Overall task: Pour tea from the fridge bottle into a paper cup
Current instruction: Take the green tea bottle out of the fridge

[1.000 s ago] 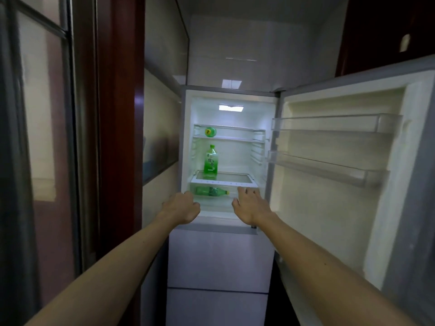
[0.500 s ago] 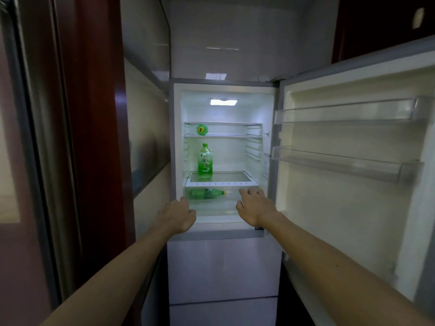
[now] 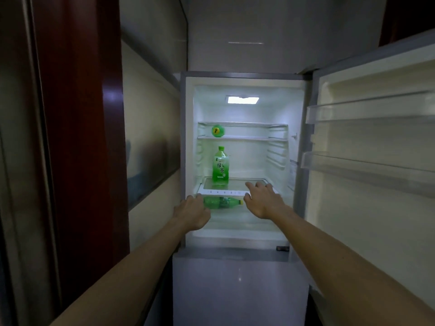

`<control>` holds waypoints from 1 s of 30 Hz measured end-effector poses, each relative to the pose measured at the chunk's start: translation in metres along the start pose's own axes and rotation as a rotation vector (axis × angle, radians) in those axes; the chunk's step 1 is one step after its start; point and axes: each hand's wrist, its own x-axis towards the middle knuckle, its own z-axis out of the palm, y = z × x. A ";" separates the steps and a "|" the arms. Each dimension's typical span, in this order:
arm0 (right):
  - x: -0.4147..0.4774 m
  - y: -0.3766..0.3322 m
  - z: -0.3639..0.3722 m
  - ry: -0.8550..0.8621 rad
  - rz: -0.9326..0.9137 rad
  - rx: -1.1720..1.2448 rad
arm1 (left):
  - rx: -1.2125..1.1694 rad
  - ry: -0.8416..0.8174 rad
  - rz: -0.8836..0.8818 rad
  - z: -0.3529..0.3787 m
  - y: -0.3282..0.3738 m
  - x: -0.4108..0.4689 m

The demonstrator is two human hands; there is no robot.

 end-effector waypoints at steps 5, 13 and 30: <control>0.053 0.023 0.011 0.008 -0.047 0.012 | 0.012 0.020 -0.028 0.020 0.010 0.055; 0.124 0.062 0.032 0.025 -0.061 0.040 | -0.011 0.014 -0.057 0.059 0.024 0.127; 0.276 0.091 0.106 -0.011 -0.039 0.112 | -0.008 -0.061 -0.016 0.105 -0.008 0.283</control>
